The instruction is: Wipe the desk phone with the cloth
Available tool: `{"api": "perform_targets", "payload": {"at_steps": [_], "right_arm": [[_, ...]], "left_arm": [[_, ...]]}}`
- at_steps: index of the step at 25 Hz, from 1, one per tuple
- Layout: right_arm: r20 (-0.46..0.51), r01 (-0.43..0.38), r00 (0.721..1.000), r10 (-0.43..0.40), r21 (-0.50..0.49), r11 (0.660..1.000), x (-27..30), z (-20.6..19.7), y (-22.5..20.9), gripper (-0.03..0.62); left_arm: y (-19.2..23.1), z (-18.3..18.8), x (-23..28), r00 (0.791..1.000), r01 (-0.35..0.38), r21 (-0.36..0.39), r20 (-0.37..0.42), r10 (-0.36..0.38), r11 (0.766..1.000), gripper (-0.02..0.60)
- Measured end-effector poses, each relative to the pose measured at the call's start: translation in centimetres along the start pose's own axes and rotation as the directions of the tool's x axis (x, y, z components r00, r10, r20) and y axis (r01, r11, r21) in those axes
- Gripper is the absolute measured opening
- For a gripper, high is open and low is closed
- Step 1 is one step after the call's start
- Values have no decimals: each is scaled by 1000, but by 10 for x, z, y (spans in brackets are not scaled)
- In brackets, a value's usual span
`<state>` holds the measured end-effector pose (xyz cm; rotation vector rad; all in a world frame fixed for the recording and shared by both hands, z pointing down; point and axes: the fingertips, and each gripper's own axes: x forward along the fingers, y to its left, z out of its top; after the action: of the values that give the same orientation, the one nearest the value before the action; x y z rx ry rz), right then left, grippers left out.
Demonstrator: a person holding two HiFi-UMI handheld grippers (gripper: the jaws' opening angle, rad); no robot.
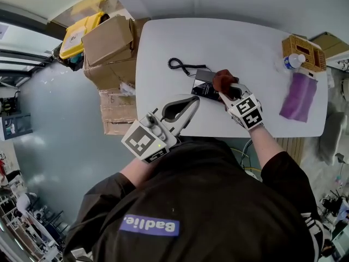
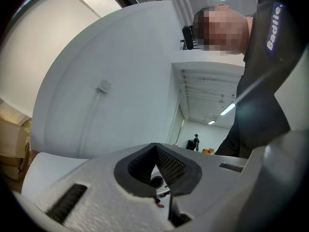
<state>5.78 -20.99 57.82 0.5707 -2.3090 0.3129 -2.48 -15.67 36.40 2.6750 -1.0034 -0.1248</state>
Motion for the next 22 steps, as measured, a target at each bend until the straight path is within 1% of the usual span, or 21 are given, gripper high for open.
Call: {"api": "perform_targets", "payload": {"at_steps": [5,9,13,15,18,22], "right_arm": [[-31,-61,998,62,25,998,3,-3,37,89],[-47,-85,995,87,37,996,10,-5,60,89],[-59,-108,992,110,38,993,23,4,75,89],[-72,-121,990,123,30,992,33,10,78,89],[-69,-141,987,144,46,989,50,25,76,89],[-89,-127,988,130,40,991,70,34,52,89]], "left_arm": [[4,3,-3,1000,9,-19,7,-9,1000,9],[8,1,-15,1000,14,-20,-1,-14,1000,9],[17,3,-32,1000,0,-12,5,0,1000,9],[24,3,-41,1000,-20,-6,6,21,1000,9],[37,7,-54,998,-60,-13,11,60,998,9],[51,8,-67,993,-117,-10,23,117,993,9]]}}
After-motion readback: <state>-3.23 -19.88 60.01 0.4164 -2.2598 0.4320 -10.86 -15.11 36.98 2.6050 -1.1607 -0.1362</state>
